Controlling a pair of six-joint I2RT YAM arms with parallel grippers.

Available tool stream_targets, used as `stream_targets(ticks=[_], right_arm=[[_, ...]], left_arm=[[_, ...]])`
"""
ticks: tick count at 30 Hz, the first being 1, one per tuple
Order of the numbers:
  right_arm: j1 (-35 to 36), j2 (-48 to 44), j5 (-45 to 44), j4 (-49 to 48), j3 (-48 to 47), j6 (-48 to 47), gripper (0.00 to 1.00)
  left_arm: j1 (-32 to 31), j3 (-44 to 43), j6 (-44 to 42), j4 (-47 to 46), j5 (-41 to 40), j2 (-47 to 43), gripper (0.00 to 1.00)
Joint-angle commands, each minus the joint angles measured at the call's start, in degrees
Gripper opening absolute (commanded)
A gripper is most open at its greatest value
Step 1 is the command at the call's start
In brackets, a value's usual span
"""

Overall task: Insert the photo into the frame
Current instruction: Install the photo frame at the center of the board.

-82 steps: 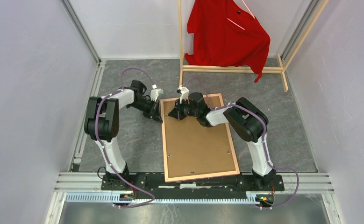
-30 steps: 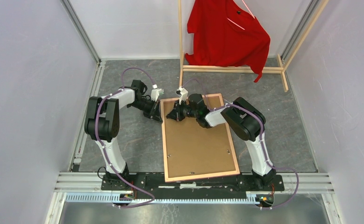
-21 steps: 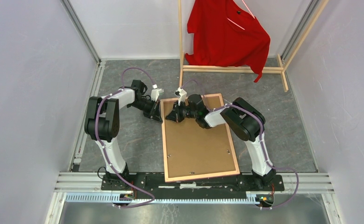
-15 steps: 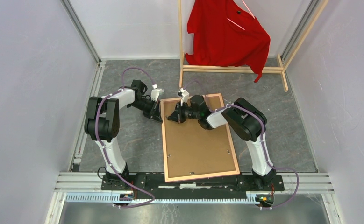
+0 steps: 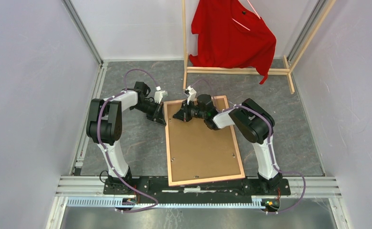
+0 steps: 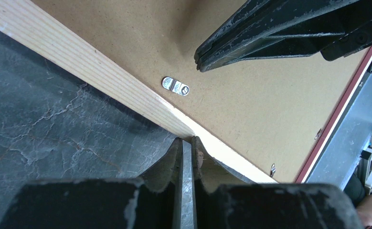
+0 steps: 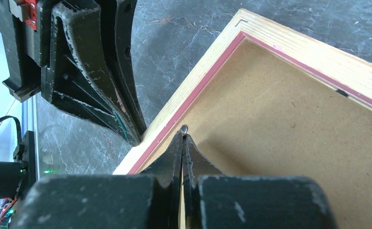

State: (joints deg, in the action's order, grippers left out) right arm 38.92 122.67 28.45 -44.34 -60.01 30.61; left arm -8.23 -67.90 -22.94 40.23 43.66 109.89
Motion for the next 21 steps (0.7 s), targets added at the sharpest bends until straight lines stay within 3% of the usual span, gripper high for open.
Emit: stream_targets(ticks=[1, 21], right_arm=[[0.8, 1.3, 0.1, 1.8, -3.3, -1.3, 0.0], [2.7, 3.7, -1.7, 11.6, -8.0, -5.7, 0.0]], left_arm=[[-1.4, -0.2, -0.8, -3.4, -4.1, 2.0, 0.12], [-1.6, -0.2, -1.0, -3.5, -4.5, 1.8, 0.13]])
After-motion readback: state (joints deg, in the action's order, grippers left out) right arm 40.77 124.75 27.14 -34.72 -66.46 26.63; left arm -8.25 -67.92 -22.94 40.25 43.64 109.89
